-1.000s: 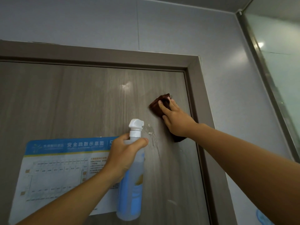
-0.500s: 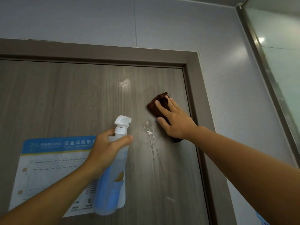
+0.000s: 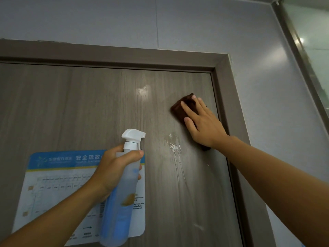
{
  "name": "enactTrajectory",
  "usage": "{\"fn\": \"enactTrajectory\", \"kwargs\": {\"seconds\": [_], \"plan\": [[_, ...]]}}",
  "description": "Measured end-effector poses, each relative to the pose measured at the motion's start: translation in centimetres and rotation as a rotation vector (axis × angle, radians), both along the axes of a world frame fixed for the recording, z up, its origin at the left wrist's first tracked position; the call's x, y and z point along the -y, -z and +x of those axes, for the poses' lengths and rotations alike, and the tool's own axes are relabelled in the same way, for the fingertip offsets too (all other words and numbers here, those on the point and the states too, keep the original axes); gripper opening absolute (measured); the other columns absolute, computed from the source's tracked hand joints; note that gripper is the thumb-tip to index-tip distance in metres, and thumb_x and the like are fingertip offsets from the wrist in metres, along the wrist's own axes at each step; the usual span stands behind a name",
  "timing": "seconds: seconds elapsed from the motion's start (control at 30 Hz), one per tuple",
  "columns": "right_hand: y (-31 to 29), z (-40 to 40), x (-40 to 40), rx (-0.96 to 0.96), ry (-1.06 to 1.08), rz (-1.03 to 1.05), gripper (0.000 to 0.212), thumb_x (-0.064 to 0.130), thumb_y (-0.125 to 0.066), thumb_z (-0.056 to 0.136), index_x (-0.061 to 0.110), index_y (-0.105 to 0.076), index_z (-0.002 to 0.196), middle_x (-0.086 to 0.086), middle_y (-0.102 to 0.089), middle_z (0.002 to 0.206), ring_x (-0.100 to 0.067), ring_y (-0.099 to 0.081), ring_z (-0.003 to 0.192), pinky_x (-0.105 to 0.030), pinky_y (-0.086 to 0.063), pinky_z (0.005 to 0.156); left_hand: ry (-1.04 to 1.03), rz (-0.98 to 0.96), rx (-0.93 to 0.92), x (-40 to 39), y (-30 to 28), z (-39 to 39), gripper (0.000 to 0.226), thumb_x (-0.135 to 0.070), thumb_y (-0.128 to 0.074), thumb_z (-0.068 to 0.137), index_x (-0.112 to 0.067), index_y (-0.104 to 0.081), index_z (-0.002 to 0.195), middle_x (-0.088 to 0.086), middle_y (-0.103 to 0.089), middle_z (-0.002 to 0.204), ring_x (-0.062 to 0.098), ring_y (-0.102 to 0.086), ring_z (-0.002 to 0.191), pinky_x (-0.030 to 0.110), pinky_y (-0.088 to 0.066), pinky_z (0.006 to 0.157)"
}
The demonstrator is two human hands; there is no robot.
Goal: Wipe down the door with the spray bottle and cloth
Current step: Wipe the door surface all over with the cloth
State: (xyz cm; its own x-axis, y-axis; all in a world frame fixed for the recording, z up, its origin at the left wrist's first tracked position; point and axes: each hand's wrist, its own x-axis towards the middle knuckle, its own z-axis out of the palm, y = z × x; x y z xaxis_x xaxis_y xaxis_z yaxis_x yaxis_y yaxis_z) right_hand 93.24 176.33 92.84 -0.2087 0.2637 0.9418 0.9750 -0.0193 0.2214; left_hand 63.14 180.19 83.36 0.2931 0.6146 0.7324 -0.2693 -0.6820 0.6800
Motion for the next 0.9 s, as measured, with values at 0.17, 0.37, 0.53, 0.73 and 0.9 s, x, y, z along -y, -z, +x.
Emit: {"fn": "enactTrajectory", "kwargs": {"seconds": [0.17,0.37,0.53,0.73,0.9], "plan": [[1.7,-1.0,-0.8,0.105,-0.031,0.030,0.056,0.048,-0.027,0.107,0.037,-0.022,0.162,-0.007,-0.009,0.172,-0.026,-0.002,0.159,-0.048,-0.013,0.128,-0.004,0.027,-0.007,-0.2,0.1,-0.1,0.048,-0.049,-0.083,0.056,-0.011,-0.072,0.083,0.021,-0.067,0.077,0.031,-0.068,0.066,0.037,-0.058,0.058],[4.7,1.2,0.3,0.499,-0.028,-0.121,0.054,0.043,-0.033,0.109,0.035,-0.026,0.162,-0.004,-0.010,0.172,-0.022,-0.006,0.159,-0.046,-0.019,0.127,-0.008,0.047,-0.025,0.1,0.2,0.1,0.034,-0.050,-0.083,0.057,-0.021,-0.074,0.072,0.020,-0.067,0.076,0.030,-0.067,0.067,0.037,-0.057,0.058],[0.2,0.3,0.3,0.134,-0.009,-0.036,0.058,0.048,-0.024,0.106,0.038,-0.021,0.162,-0.005,-0.006,0.173,-0.027,-0.007,0.159,-0.050,-0.019,0.127,-0.010,0.047,-0.025,0.2,0.0,0.1,0.031,-0.051,-0.083,0.056,-0.024,-0.075,0.069,0.018,-0.067,0.075,0.029,-0.067,0.067,0.037,-0.057,0.059],[3.6,-2.1,-0.9,0.224,-0.047,-0.024,0.056,0.046,-0.025,0.108,0.034,-0.022,0.163,-0.006,-0.006,0.172,-0.023,0.002,0.159,-0.049,-0.011,0.129,-0.028,0.054,-0.016,0.0,0.1,0.1,0.028,-0.049,-0.082,0.060,-0.024,-0.075,0.070,0.019,-0.070,0.078,0.032,-0.068,0.068,0.037,-0.059,0.058],[4.6,0.8,0.4,0.512,-0.031,-0.118,0.053,0.041,-0.033,0.108,0.034,-0.030,0.160,-0.004,-0.013,0.172,-0.021,-0.005,0.159,-0.043,-0.014,0.128,-0.029,0.065,-0.012,-0.3,0.2,0.2,0.029,-0.049,-0.082,0.060,-0.024,-0.074,0.071,0.018,-0.068,0.076,0.030,-0.068,0.067,0.037,-0.058,0.059]]}}
